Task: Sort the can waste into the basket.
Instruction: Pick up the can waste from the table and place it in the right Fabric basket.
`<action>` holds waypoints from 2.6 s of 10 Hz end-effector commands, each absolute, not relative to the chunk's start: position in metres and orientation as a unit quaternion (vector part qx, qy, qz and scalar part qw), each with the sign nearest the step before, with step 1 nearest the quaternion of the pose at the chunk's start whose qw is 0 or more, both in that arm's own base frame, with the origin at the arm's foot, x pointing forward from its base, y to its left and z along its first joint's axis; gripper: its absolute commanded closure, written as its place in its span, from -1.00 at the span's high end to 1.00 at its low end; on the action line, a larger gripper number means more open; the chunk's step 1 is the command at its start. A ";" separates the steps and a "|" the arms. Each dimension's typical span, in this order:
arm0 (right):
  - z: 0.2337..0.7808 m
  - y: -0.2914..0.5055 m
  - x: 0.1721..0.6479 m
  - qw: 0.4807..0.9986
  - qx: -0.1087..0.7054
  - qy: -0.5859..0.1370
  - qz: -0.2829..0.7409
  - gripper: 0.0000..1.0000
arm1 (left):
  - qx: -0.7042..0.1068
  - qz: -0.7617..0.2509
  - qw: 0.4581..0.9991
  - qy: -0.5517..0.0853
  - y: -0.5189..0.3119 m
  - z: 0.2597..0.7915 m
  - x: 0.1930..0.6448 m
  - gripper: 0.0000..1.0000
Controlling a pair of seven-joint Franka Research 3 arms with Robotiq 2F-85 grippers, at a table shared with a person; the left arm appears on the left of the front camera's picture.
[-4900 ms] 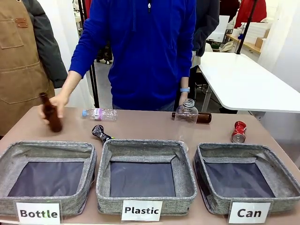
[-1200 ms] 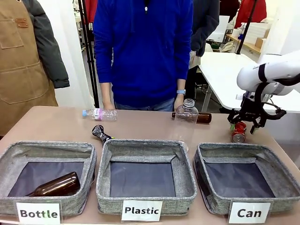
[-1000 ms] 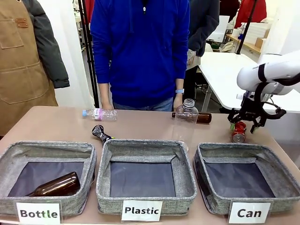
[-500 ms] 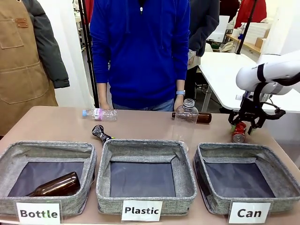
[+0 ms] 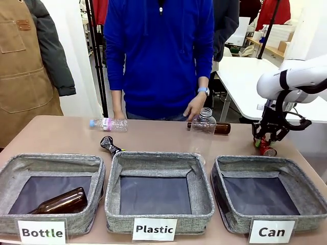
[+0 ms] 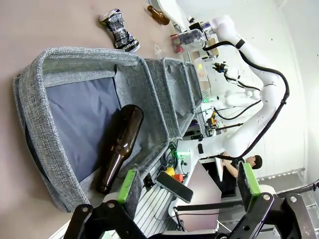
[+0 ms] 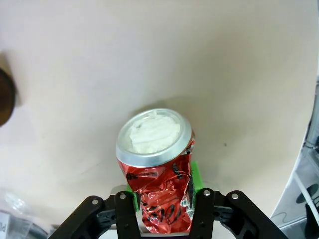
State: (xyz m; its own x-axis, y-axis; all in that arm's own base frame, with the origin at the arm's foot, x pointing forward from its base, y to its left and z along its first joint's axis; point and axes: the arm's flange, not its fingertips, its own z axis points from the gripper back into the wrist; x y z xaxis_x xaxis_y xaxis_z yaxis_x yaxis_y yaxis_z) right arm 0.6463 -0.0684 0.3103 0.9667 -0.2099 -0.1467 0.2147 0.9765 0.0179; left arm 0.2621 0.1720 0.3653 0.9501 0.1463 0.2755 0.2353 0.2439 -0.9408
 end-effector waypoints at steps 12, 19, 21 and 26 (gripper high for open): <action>0.516 -0.060 0.390 0.888 -0.001 -0.070 0.455 -1.00 | -0.616 -0.029 0.772 -0.157 0.174 0.368 0.260 1.00; 0.492 -0.013 0.355 0.681 0.031 -0.104 0.724 -1.00 | -0.616 -0.029 0.772 -0.157 0.174 0.368 0.260 1.00; 0.491 -0.012 0.360 0.680 0.049 -0.095 0.725 -1.00 | -0.616 -0.029 0.772 -0.157 0.174 0.368 0.260 1.00; 0.490 -0.011 0.364 0.695 0.042 -0.089 0.713 1.00 | -0.616 -0.029 0.772 -0.157 0.174 0.368 0.260 1.00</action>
State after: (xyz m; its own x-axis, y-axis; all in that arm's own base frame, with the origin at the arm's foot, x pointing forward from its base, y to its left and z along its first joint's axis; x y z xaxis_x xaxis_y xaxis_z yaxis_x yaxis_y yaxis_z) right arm 0.3606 -0.0100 0.4865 -0.0305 0.9817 0.1880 -0.9976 -0.0181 -0.0671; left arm 0.2622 0.1727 0.3660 0.9495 0.1470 0.2771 0.2364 0.2454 -0.9402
